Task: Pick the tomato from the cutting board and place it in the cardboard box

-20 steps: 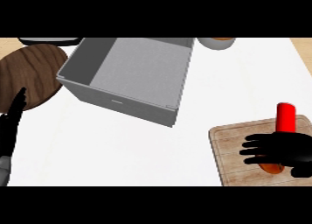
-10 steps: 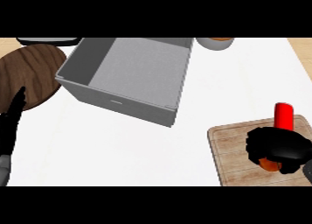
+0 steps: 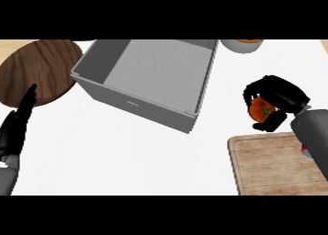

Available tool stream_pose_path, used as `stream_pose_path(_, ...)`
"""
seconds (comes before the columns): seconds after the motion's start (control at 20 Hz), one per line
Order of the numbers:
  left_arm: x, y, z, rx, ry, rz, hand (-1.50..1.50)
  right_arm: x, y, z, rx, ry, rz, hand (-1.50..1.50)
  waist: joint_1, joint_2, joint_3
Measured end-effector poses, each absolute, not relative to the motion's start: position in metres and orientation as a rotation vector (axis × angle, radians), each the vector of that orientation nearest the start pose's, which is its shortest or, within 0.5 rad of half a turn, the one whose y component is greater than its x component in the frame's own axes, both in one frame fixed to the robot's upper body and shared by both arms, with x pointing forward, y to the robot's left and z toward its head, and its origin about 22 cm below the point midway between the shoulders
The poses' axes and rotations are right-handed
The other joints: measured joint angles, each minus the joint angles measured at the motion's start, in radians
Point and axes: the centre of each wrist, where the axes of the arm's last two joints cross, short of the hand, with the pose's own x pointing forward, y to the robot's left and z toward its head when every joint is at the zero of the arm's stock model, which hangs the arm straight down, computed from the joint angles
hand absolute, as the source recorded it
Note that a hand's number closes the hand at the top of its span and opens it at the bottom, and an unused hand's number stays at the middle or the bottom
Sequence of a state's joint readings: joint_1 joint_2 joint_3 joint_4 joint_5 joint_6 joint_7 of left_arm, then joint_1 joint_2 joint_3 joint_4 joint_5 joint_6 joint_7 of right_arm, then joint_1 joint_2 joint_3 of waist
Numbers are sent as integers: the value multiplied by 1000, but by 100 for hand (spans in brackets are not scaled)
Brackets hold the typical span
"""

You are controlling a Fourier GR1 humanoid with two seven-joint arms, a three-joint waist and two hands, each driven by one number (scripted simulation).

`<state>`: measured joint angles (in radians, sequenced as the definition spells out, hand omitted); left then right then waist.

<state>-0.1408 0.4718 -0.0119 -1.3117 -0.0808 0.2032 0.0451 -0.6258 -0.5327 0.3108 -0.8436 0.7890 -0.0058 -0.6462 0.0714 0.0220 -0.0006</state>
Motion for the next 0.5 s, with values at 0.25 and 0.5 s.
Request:
stream_pose_path(0.25, 278, 341, 19, 606, -1404, -255, 0, 420, -295, 95, -706, -1682, 1501, 150, -6, -3, 1)
stream_pose_path(0.5, 278, 347, 19, 619, -1397, -244, 0, 441, -277, 123, -722, -1895, 1395, 150, -19, -7, 2)
